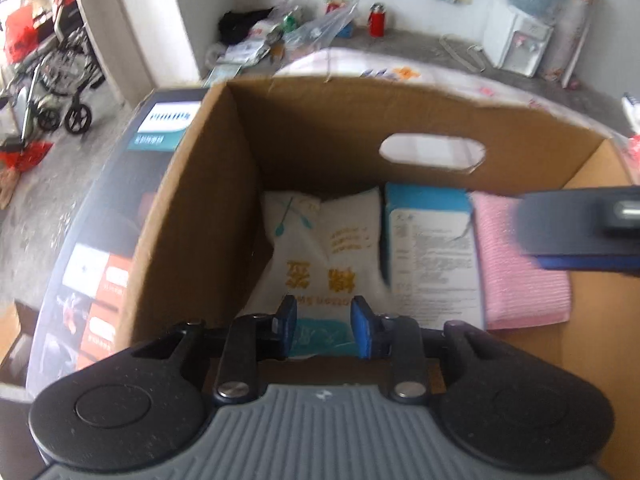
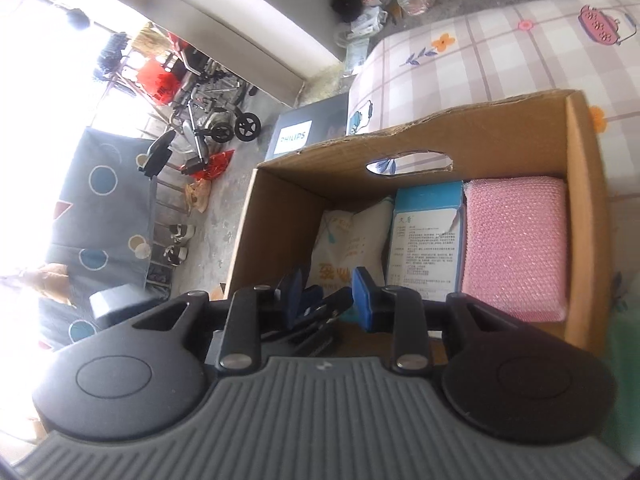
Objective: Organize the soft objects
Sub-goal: 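Open the right tool to drop the bag beside the medicine box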
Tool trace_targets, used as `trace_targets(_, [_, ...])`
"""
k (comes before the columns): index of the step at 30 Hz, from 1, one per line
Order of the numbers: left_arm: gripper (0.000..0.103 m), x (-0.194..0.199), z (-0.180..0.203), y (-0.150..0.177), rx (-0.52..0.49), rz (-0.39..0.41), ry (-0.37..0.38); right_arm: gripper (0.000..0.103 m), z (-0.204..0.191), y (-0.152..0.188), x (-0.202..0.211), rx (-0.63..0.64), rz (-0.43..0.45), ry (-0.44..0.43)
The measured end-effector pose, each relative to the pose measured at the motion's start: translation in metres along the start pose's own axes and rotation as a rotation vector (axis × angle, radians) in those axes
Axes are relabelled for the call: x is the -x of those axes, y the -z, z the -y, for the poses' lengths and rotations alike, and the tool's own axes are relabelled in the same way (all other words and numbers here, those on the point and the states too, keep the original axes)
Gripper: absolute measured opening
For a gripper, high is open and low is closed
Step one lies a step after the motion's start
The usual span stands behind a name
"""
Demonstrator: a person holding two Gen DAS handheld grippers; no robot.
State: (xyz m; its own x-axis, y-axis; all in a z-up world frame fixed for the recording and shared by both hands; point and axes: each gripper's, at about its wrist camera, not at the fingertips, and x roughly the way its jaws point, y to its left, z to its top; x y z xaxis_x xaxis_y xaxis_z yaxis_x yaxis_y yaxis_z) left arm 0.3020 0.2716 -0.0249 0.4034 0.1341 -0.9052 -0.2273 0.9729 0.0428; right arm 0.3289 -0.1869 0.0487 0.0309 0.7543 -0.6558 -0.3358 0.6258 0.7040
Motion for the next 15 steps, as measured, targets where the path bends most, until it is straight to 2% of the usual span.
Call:
trace_targets(2, [0.031,0.0,-0.003,0.001,0.033,-0.009,0.005,0.028,0.0,0.003,0.014,0.018,0.01,0.0])
trace_targets(5, [0.034,0.019,-0.009,0.003,0.082,0.022,0.024,0.028,0.0,0.008,0.036,0.038,0.032,-0.006])
trace_targets(7, [0.051,0.039,-0.011,0.007,0.101,0.051,0.05,0.03,0.001,0.013,0.051,0.054,0.054,-0.013])
trace_targets(8, [0.057,0.051,-0.01,0.01,0.103,0.071,0.06,0.03,0.002,0.018,0.059,0.056,0.068,-0.022])
trace_targets(10, [0.077,0.073,-0.005,0.018,0.096,0.102,0.071,0.035,0.006,0.028,0.072,0.047,0.086,-0.052])
trace_targets(13, [0.085,0.1,0.01,0.034,0.068,0.118,0.088,0.05,0.016,0.047,0.091,0.008,0.104,-0.101])
trace_targets(15, [0.086,0.113,0.025,0.044,0.048,0.117,0.105,0.052,0.023,0.062,0.104,-0.013,0.114,-0.134])
